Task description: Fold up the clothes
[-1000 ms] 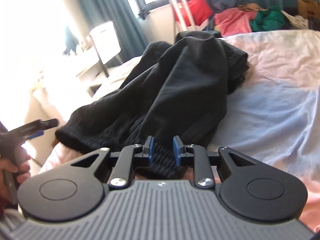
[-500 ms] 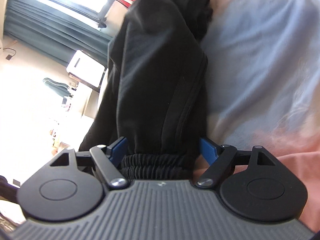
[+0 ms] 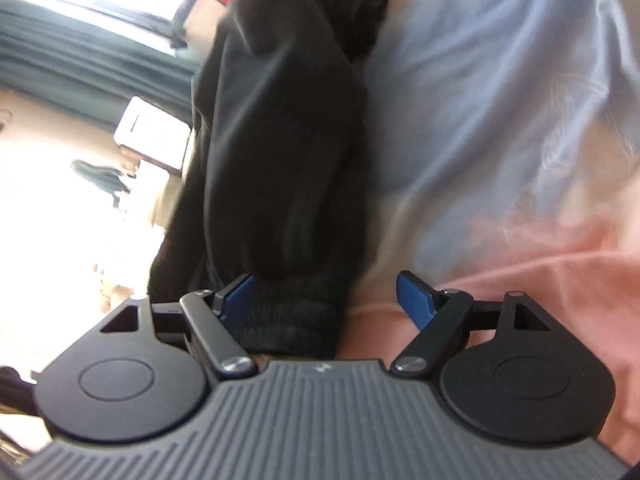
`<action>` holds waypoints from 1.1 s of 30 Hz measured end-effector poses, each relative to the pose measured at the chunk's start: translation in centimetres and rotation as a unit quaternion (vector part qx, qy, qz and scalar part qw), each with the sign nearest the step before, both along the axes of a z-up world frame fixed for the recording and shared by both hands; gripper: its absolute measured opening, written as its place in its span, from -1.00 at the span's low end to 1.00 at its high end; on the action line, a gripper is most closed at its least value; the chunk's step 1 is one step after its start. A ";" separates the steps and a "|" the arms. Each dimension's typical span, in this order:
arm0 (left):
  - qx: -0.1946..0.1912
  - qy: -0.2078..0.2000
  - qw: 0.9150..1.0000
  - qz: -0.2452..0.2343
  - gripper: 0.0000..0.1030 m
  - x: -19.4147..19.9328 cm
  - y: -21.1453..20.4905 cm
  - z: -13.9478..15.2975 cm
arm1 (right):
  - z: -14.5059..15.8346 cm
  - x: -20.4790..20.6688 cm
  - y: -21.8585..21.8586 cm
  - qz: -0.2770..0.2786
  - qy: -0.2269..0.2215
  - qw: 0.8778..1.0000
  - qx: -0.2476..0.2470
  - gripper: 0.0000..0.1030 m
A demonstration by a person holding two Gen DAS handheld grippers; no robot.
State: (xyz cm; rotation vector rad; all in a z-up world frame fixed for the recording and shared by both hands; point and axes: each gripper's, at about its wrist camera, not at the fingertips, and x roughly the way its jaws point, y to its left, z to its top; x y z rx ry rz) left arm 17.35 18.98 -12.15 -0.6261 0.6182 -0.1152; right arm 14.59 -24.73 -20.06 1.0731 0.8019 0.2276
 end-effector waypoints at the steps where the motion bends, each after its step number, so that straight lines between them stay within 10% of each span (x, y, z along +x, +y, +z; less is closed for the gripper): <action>1: -0.006 0.005 1.000 0.005 -0.58 0.1 0.2 -0.1 | -0.1 -0.1 0.0 0.002 0.003 1.000 0.004 0.56; 8: -0.031 0.025 0.999 0.017 -0.27 0.3 0.9 -1.3 | -1.5 1.4 1.5 0.028 0.003 1.000 -0.007 0.54; 11: -0.036 0.043 0.998 0.042 0.31 0.4 1.2 -1.8 | -2.8 2.2 1.2 0.022 -0.004 1.000 -0.005 0.10; 13: -0.045 0.045 0.997 0.052 0.37 0.5 1.3 -1.9 | -3.0 2.1 1.1 0.018 0.001 1.000 -0.010 -0.22; 21: -0.070 0.039 0.995 0.060 -0.63 2.2 1.0 0.5 | -2.2 0.7 2.6 0.025 -0.010 0.999 -0.023 -0.53; 33: 0.101 -0.050 0.989 0.096 -0.68 14.0 3.9 16.0 | 3.1 4.6 17.9 0.115 -0.069 0.990 0.048 -0.56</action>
